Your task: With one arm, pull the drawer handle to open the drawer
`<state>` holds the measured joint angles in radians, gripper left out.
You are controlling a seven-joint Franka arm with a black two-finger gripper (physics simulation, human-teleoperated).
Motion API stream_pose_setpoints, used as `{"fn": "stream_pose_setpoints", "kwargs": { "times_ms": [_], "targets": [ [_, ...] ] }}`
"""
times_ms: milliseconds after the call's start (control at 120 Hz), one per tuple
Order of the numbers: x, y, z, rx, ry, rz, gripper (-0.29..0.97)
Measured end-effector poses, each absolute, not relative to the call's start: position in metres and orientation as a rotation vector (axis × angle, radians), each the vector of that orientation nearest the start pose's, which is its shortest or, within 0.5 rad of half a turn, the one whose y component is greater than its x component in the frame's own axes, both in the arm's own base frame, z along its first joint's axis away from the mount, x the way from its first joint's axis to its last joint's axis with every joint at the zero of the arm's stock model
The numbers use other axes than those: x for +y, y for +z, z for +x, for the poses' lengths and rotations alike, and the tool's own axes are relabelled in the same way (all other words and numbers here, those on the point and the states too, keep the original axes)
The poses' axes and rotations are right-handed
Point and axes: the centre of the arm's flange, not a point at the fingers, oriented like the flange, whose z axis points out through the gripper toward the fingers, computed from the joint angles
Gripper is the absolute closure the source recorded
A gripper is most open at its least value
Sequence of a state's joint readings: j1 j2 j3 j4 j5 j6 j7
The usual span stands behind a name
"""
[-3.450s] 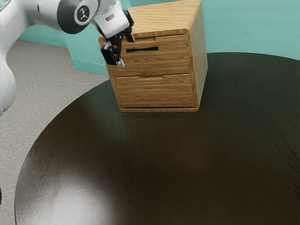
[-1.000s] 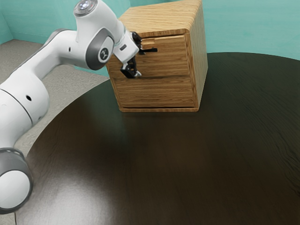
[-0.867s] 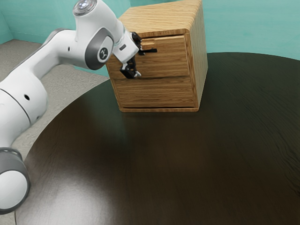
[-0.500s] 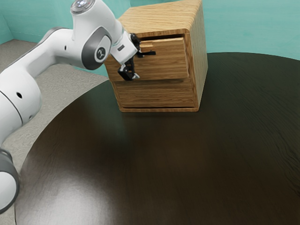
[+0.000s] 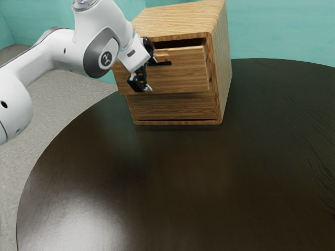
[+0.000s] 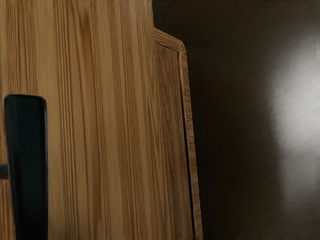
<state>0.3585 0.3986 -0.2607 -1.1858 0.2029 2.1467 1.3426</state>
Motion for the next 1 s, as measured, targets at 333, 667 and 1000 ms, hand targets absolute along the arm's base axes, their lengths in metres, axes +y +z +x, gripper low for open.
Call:
{"fn": "stream_pose_setpoints", "kwargs": {
  "times_ms": [333, 667, 1000],
  "targets": [
    [0.111, 0.626, 0.686, 1.565, -0.453, -2.163, -0.01],
    [0.105, 0.634, 0.651, 1.545, -0.421, -2.190, 0.01],
    [0.093, 0.639, 0.624, 1.532, -0.423, -2.216, 0.01]
  ]
}}
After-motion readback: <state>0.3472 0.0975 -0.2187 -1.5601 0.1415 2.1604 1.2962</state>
